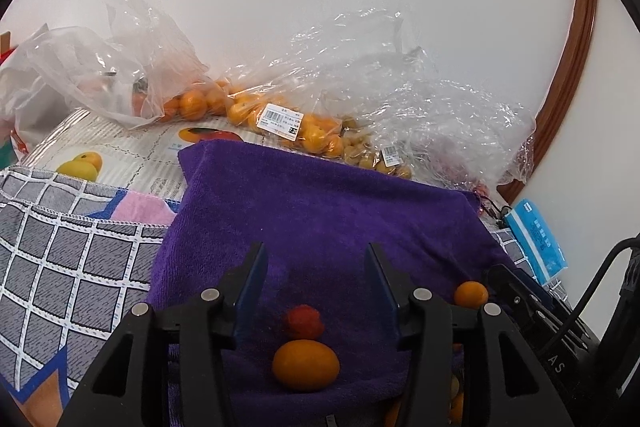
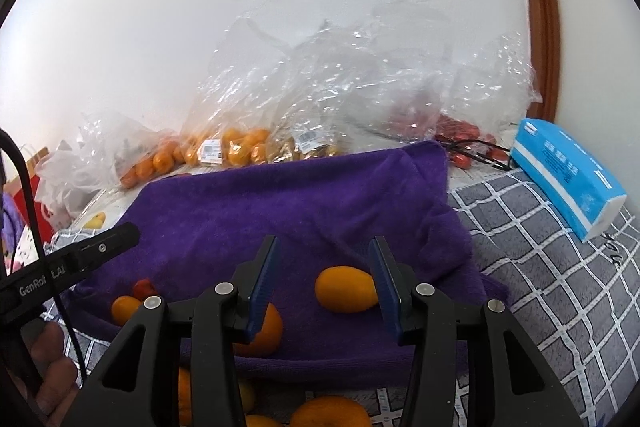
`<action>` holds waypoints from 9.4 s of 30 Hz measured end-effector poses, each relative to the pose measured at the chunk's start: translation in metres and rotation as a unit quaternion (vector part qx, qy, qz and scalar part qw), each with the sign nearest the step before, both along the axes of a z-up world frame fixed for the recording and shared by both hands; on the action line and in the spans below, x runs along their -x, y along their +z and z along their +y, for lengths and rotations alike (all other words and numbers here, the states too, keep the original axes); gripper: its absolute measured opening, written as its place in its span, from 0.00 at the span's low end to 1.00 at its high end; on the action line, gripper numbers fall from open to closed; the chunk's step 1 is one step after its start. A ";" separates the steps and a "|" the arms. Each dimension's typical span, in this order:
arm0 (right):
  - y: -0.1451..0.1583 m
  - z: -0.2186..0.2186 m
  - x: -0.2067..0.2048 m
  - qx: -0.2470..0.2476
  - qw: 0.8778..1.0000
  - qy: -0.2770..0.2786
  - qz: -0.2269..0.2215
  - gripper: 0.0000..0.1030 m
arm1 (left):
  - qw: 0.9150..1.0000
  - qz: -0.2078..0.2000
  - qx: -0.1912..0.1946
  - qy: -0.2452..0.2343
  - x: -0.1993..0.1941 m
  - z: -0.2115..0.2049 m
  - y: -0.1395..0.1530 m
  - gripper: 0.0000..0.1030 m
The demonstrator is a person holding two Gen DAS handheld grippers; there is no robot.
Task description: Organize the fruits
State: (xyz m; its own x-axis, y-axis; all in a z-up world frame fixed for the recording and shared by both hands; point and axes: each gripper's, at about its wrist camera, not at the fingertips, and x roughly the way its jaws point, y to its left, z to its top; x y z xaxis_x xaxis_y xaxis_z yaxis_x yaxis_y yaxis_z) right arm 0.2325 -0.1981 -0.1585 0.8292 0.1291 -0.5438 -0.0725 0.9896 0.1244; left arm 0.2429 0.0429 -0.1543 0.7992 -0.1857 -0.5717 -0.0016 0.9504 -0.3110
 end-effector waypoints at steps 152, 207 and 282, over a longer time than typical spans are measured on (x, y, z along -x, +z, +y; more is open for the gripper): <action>-0.040 -0.027 0.077 0.034 0.988 0.043 0.146 0.41 | 0.990 0.111 -0.082 -0.034 0.086 0.013 -0.037 0.43; -0.023 -0.035 0.096 0.002 0.995 0.040 0.091 0.40 | 0.999 0.010 -0.025 -0.026 0.115 0.030 -0.012 0.32; 0.062 -0.022 0.138 -0.001 0.998 0.036 0.043 0.40 | 1.000 0.025 -0.014 0.004 0.162 0.024 0.075 0.32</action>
